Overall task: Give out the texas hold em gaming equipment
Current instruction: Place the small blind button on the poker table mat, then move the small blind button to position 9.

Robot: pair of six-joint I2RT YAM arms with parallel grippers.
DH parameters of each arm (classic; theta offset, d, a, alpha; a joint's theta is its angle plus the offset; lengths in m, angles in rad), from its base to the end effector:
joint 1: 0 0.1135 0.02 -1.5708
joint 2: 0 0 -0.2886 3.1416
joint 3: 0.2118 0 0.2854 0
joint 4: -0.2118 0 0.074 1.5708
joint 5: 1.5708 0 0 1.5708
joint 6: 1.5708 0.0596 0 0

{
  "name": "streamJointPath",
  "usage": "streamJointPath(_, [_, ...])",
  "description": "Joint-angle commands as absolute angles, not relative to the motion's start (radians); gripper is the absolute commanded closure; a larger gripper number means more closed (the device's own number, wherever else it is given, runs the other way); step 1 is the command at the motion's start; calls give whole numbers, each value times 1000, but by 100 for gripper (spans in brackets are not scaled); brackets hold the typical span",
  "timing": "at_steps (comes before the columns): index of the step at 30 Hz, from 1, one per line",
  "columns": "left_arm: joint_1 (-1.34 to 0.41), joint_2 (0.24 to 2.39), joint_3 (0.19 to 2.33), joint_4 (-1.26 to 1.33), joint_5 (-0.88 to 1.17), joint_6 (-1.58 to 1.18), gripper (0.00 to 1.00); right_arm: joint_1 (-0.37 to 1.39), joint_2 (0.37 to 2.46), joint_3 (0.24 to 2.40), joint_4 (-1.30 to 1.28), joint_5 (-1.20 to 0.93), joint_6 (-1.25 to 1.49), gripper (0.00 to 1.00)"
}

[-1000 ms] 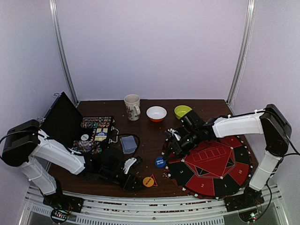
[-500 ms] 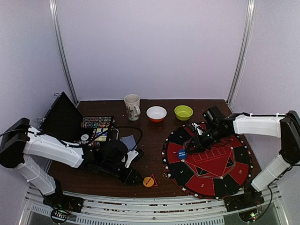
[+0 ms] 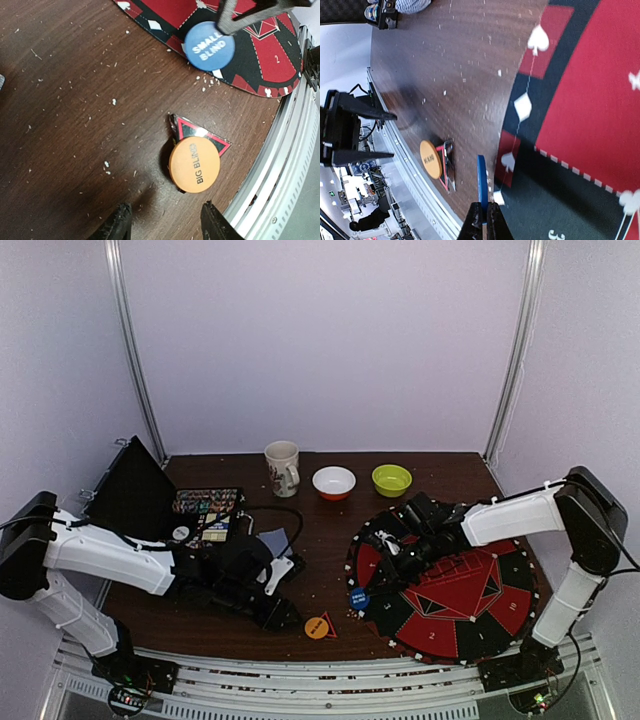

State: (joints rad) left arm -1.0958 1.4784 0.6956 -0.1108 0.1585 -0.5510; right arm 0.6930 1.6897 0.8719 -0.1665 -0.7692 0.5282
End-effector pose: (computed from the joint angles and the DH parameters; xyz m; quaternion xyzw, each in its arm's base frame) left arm 0.1365 -0.2860 0.1431 0.2783 0.8985 -0.2936 0.1703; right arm 0.2455 0.2577 0.1402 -0.1811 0.8754 0.4479 0.0136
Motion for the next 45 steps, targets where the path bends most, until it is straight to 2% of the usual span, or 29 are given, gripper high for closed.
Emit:
streamJointPath(1, [-1091, 1433, 681, -98, 130, -552, 50, 689, 1750, 941, -122, -783, 517, 100])
streamJointPath(13, [-1089, 1424, 667, -100, 125, -557, 50, 640, 1840, 955, -180, -730, 458, 100])
streamJointPath(17, [-1089, 1428, 675, -102, 125, -555, 50, 639, 1819, 1006, -294, -634, 401, 73])
streamJointPath(20, [-1089, 1432, 679, -104, 130, -551, 49, 641, 1791, 1047, -367, -575, 371, 66])
streamJointPath(30, [-1090, 1473, 712, -134, 144, -507, 48, 652, 1746, 1093, -474, -481, 331, 65])
streamJointPath(35, [-1088, 1456, 709, -131, 142, -502, 48, 722, 1742, 1126, -492, -352, 343, 64])
streamJointPath(37, [-1089, 1446, 701, -128, 137, -503, 48, 780, 1749, 1146, -507, -265, 334, 51])
streamJointPath(39, [-1089, 1436, 691, -125, 131, -507, 47, 825, 1769, 1170, -526, -187, 322, 32])
streamJointPath(41, [-1089, 1427, 678, -119, 127, -512, 47, 869, 1800, 1197, -541, -129, 312, 20])
streamJointPath(45, [-1089, 1416, 666, -121, 127, -511, 46, 946, 1870, 1252, -585, -17, 295, 15])
